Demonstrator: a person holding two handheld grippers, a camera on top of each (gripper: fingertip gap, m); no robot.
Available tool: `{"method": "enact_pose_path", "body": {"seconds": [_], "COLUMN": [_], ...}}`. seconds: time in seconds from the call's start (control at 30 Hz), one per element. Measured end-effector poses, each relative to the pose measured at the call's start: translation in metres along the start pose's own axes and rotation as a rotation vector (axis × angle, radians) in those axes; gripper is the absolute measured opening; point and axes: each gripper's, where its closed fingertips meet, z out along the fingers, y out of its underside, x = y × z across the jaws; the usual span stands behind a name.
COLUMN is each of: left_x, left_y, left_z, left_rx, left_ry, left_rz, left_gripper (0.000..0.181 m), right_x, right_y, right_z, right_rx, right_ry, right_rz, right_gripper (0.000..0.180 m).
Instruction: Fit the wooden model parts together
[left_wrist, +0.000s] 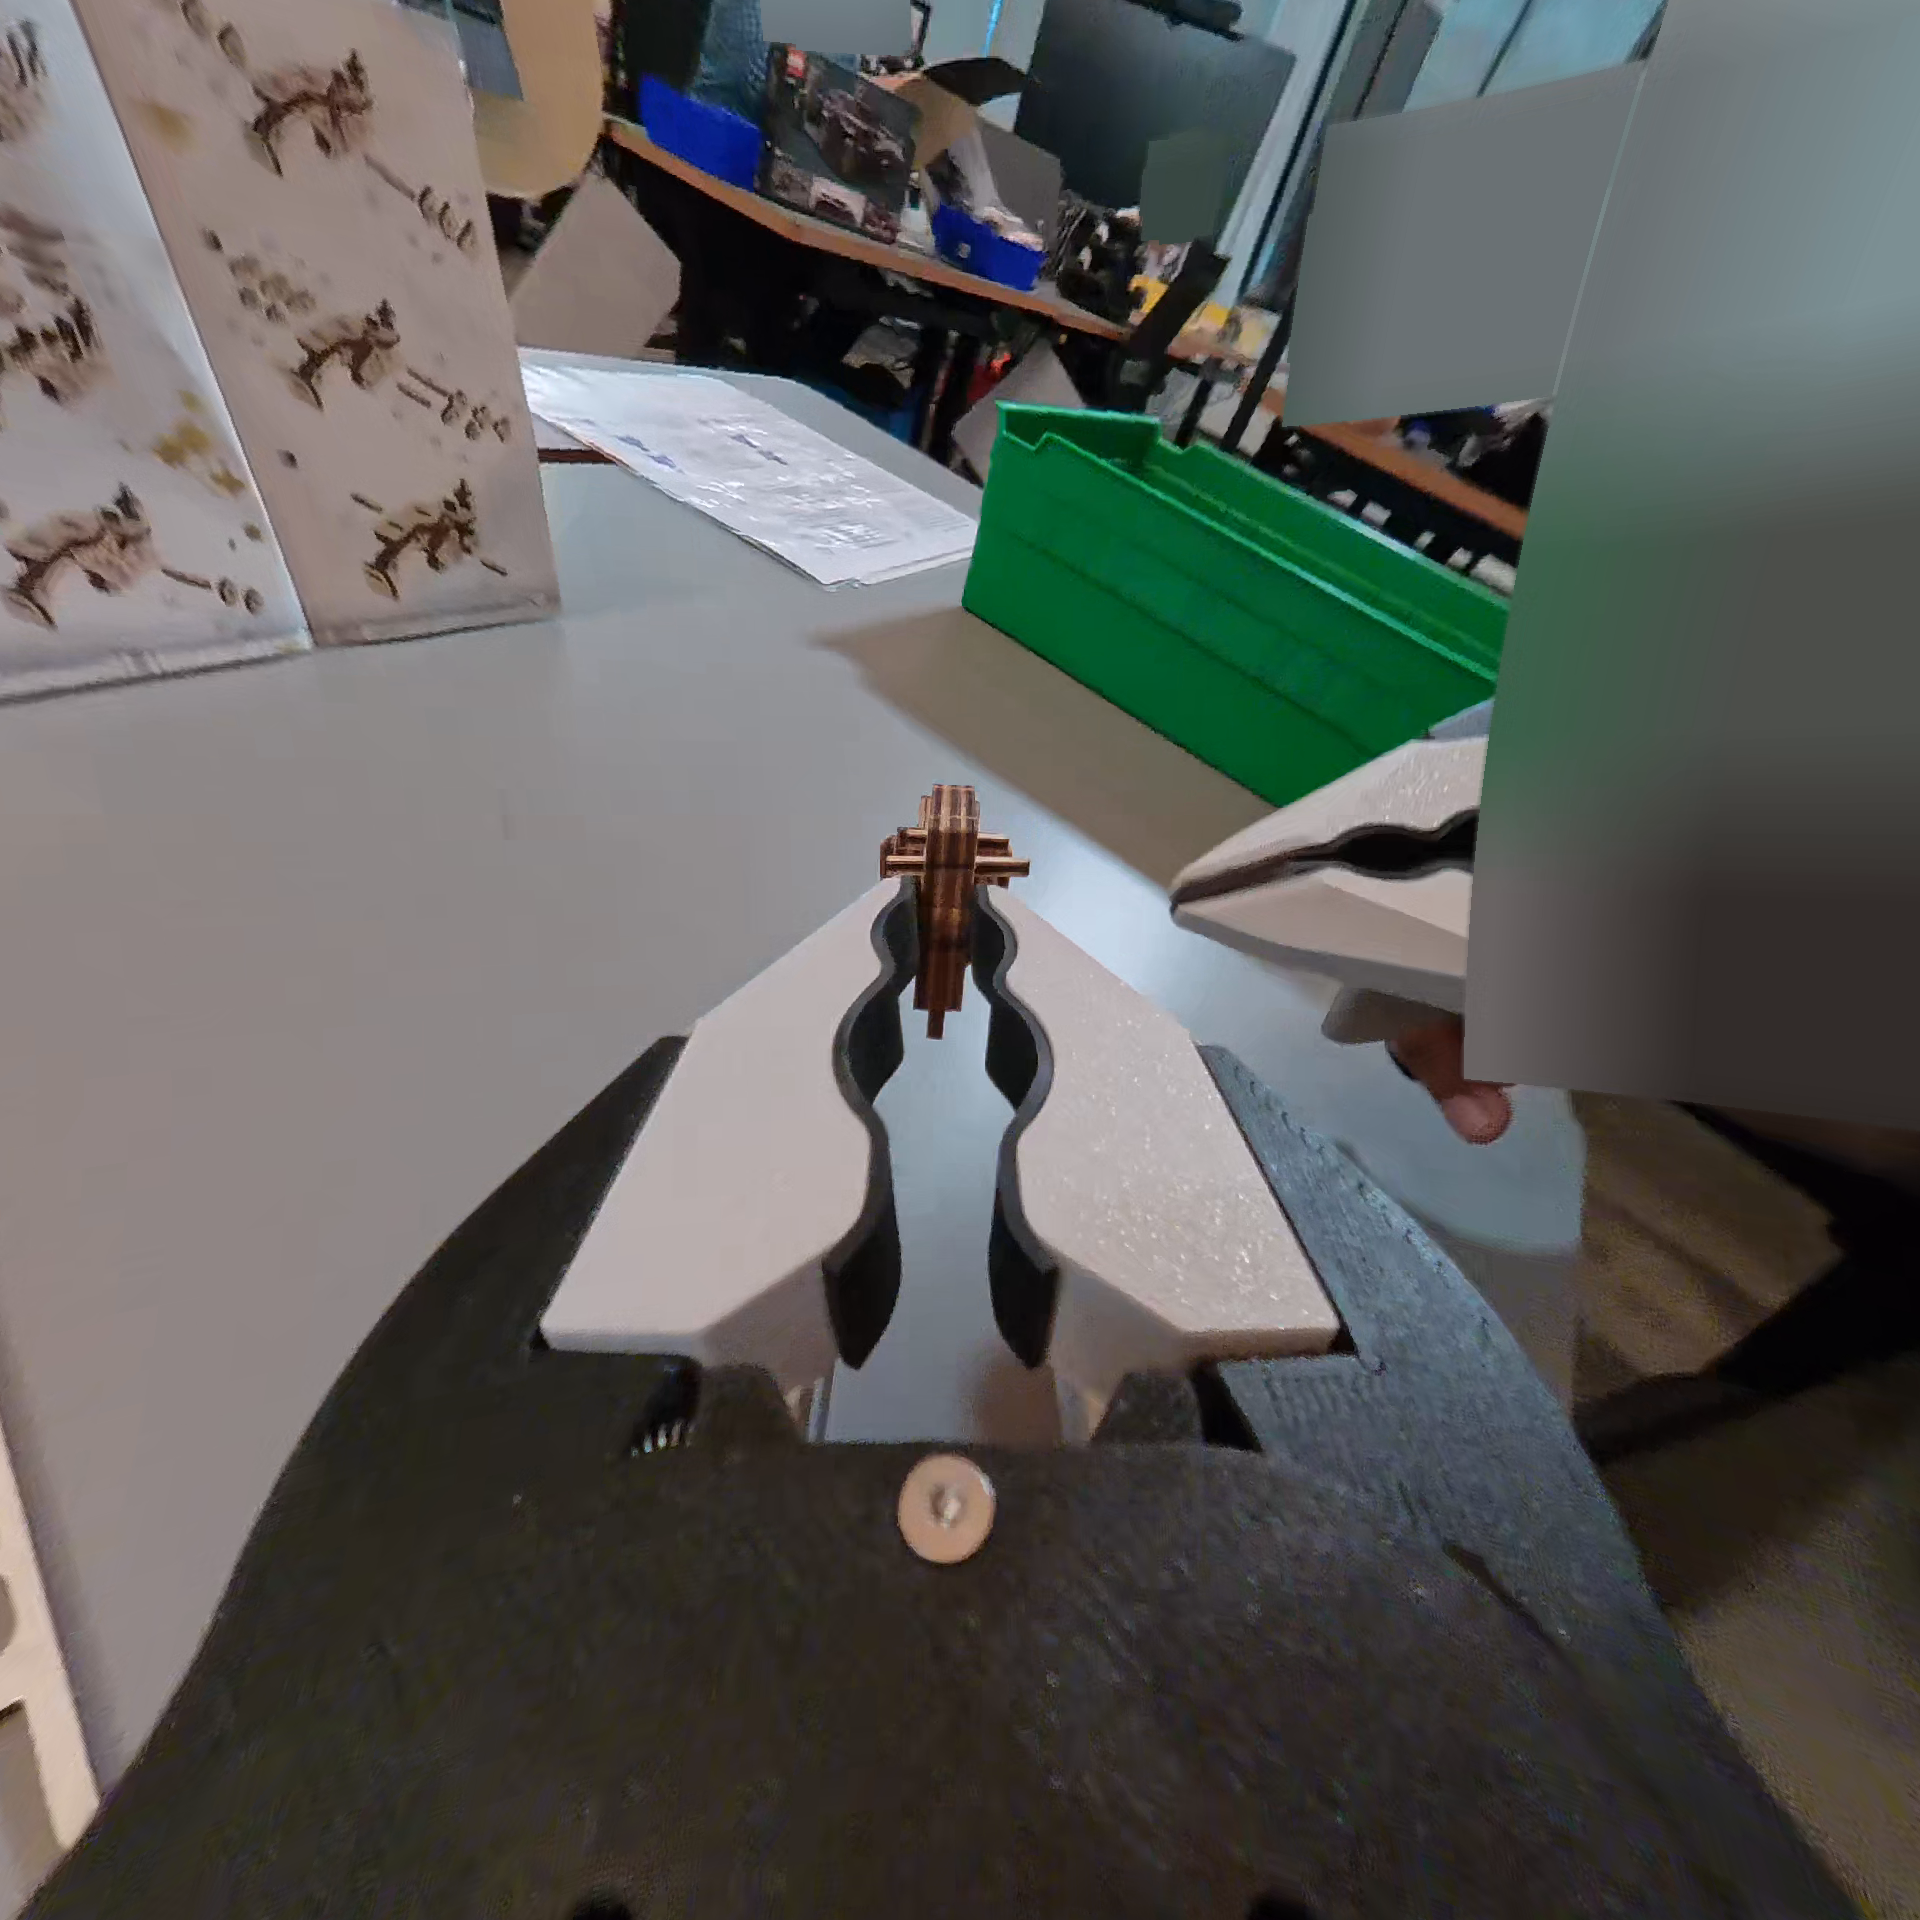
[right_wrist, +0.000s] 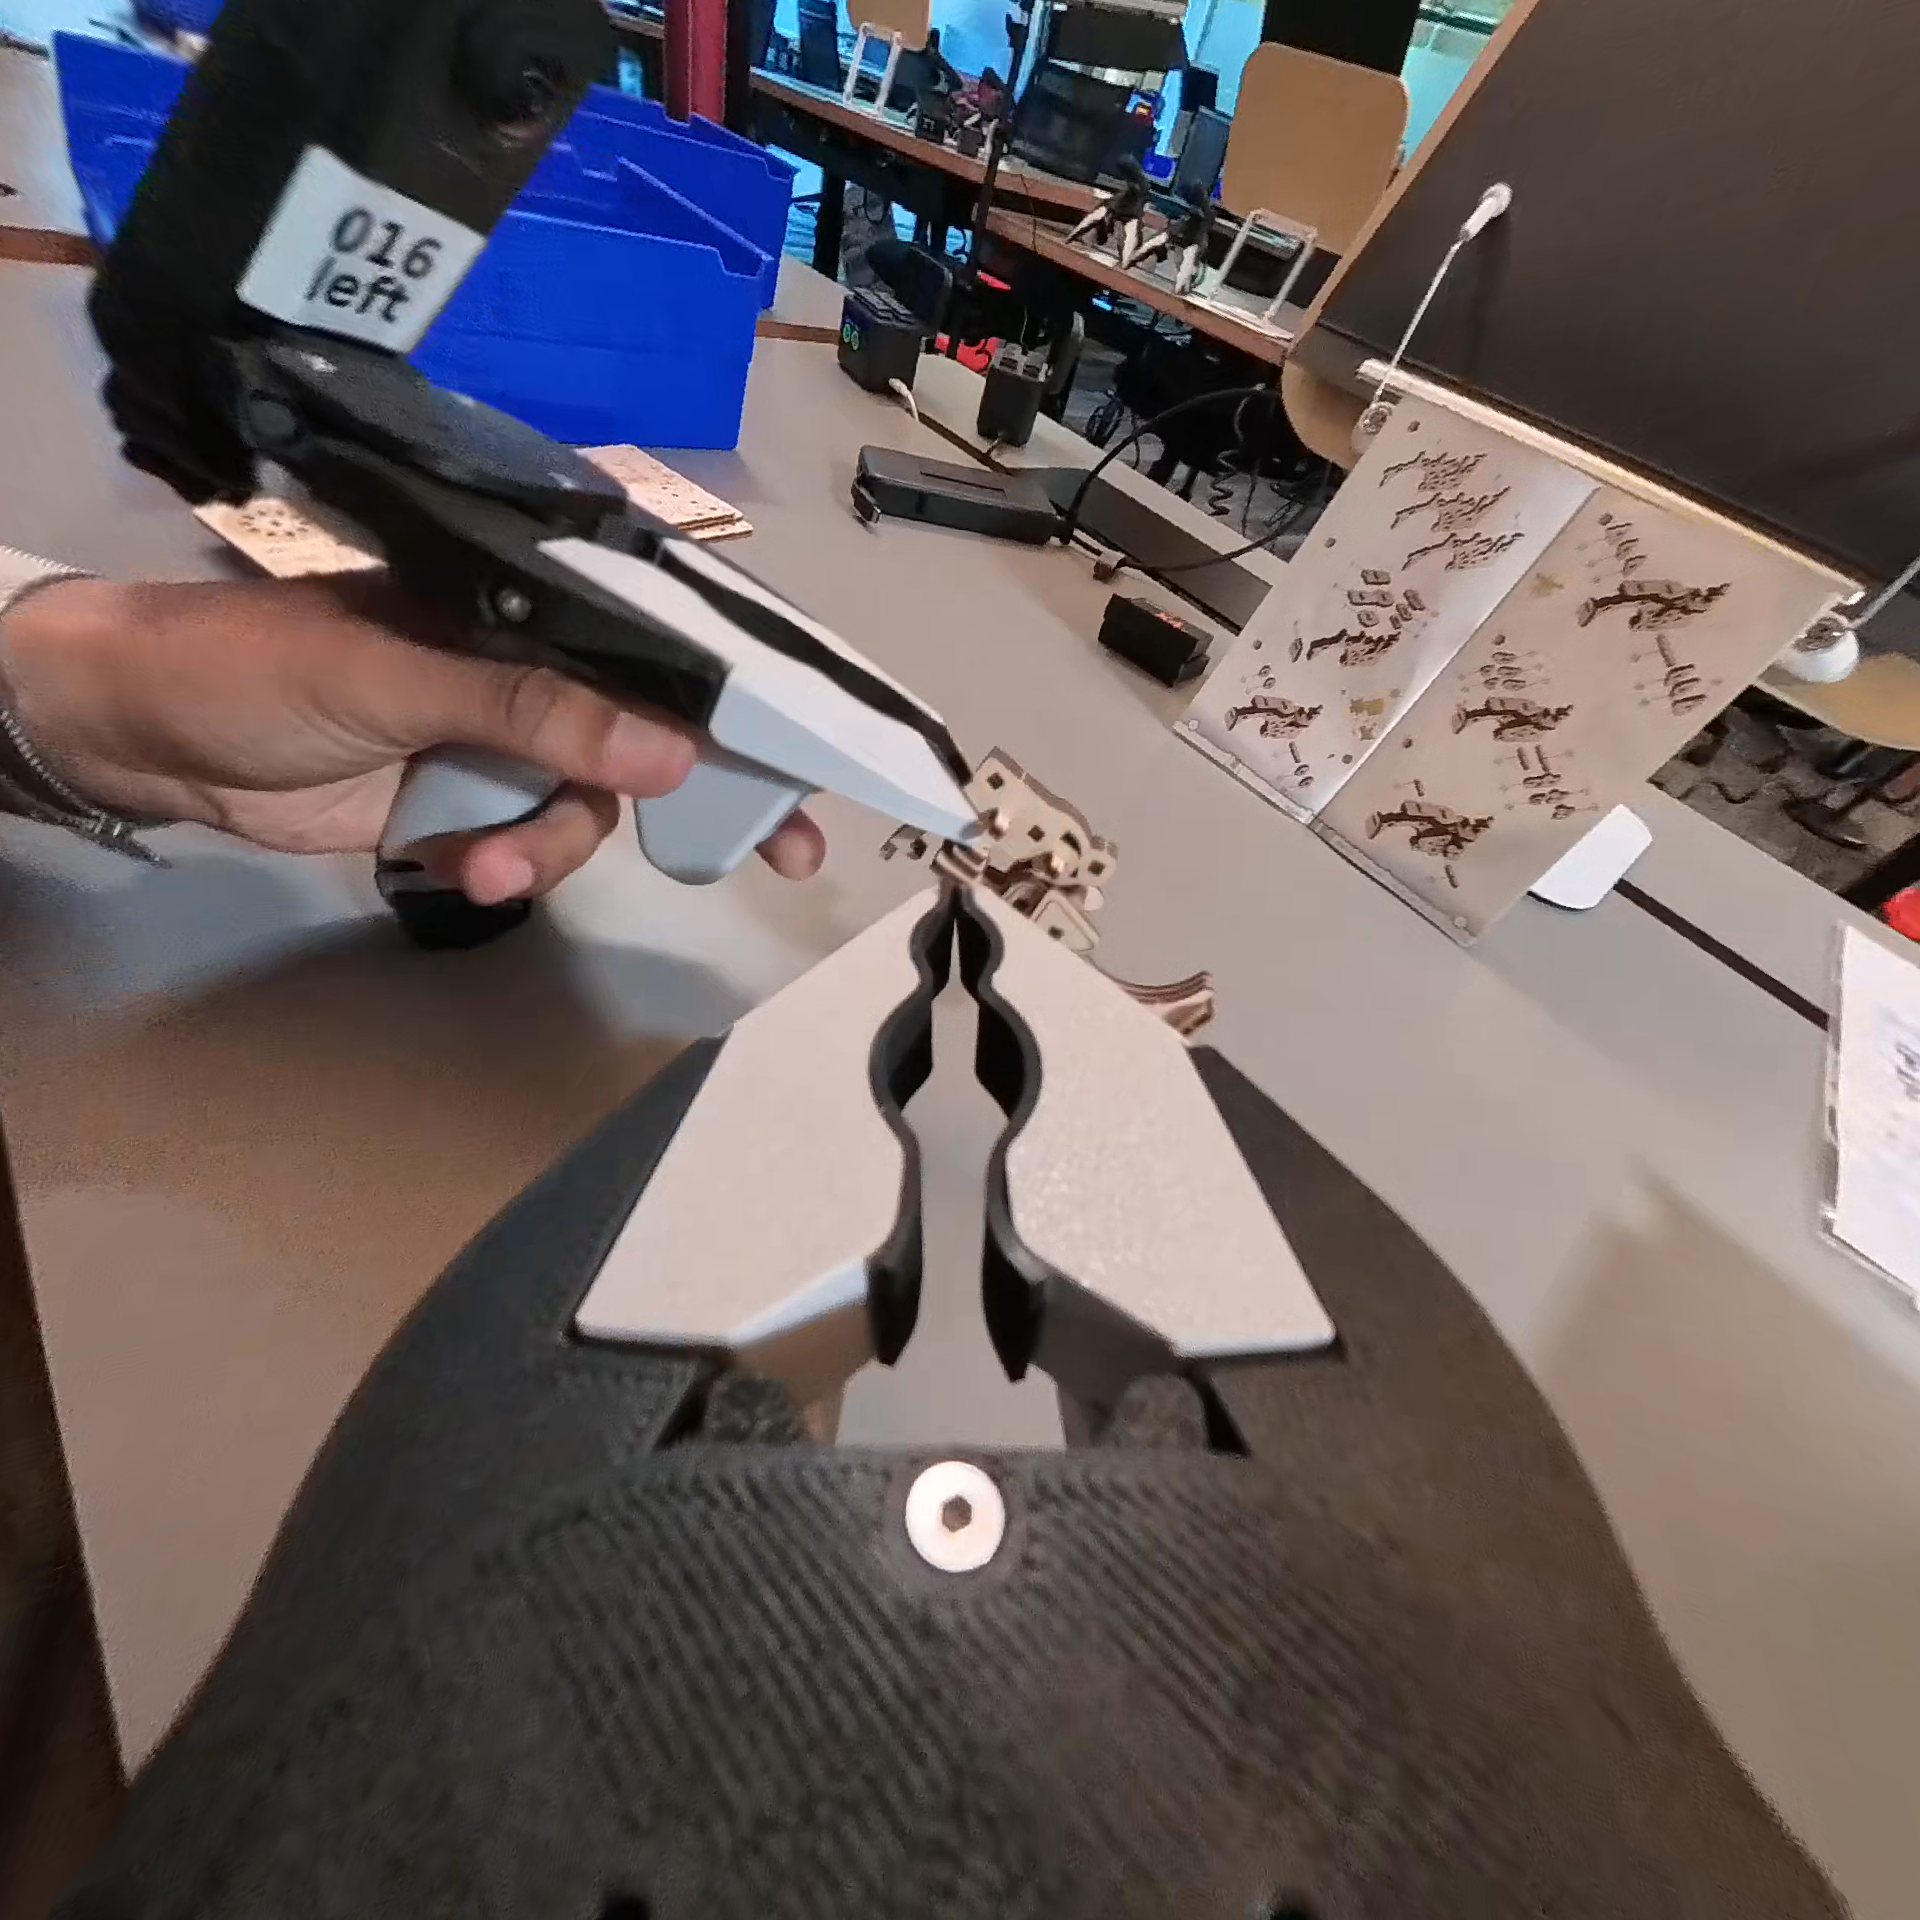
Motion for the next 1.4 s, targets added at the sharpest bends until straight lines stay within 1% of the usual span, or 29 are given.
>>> {"method": "enact_pose_path", "body": {"seconds": [0.03, 0.13, 0.23, 0.33, 0.4, 0.47, 0.53, 0.63, 0.7, 0.77, 0.8, 0.87, 0.9, 1.07, 1.13, 1.2, 1.3, 1.4], "left_x": [0.003, 0.011, 0.019, 0.031, 0.037, 0.046, 0.056, 0.062, 0.067, 0.075, 0.081, 0.091, 0.094, 0.102, 0.104, 0.108, 0.111, 0.110], "left_y": [0.001, 0.003, 0.002, 0.002, 0.004, 0.011, 0.012, 0.006, 0.004, 0.003, 0.006, 0.017, 0.021, 0.021, 0.023, 0.027, 0.031, 0.030], "left_z": [0.000, -0.001, -0.009, -0.014, -0.015, -0.016, -0.021, -0.029, -0.034, -0.039, -0.041, -0.045, -0.046, -0.056, -0.058, -0.060, -0.063, -0.064], "left_rx": [-0.006, -0.009, 0.026, 0.055, 0.046, 0.027, 0.049, 0.093, 0.104, 0.116, 0.110, 0.049, 0.028, 0.024, 0.016, -0.012, -0.032, -0.025], "left_ry": [-0.018, -0.063, -0.090, -0.049, -0.019, 0.053, 0.143, 0.226, 0.277, 0.335, 0.379, 0.477, 0.507, 0.613, 0.640, 0.674, 0.702, 0.702], "left_rz": [0.038, 0.120, 0.168, 0.248, 0.291, 0.343, 0.354, 0.286, 0.262, 0.274, 0.277, 0.288, 0.300, 0.251, 0.244, 0.241, 0.254, 0.253], "left_gripper": [0.005, 0.006, 0.006, 0.005, 0.005, 0.006, 0.006, 0.006, 0.005, 0.005, 0.005, 0.005, 0.005, 0.005, 0.005, 0.005, 0.005, 0.005], "right_x": [0.002, 0.006, -0.003, -0.004, 0.002, 0.005, 0.002, -0.008, -0.013, -0.019, -0.022, -0.026, -0.025, -0.011, -0.018, -0.029, -0.038, -0.045], "right_y": [-0.001, -0.009, -0.006, -0.004, -0.011, -0.013, -0.011, -0.010, -0.014, -0.024, -0.031, -0.039, -0.039, -0.033, -0.030, -0.020, -0.008, -0.007], "right_z": [-0.002, -0.009, -0.018, -0.031, -0.040, -0.043, -0.042, -0.040, -0.044, -0.053, -0.059, -0.069, -0.072, -0.080, -0.082, -0.079, -0.076, -0.077], "right_rx": [0.003, 0.033, 0.062, 0.116, 0.169, 0.199, 0.192, 0.179, 0.199, 0.265, 0.310, 0.369, 0.372, 0.359, 0.338, 0.269, 0.197, 0.173], "right_ry": [0.005, 0.012, -0.066, -0.113, -0.112, -0.108, -0.127, -0.154, -0.167, -0.206, -0.232, -0.305, -0.326, -0.350, -0.427, -0.497, -0.518, -0.562], "right_rz": [0.012, 0.105, 0.285, 0.446, 0.479, 0.452, 0.405, 0.308, 0.241, 0.201, 0.210, 0.233, 0.238, 0.258, 0.288, 0.289, 0.230, 0.249], "right_gripper": [0.000, 0.000, 0.012, 0.022, 0.022, 0.023, 0.027, 0.032, 0.029, 0.023, 0.017, 0.014, 0.014, 0.013, 0.013, 0.018, 0.019, 0.018]}}
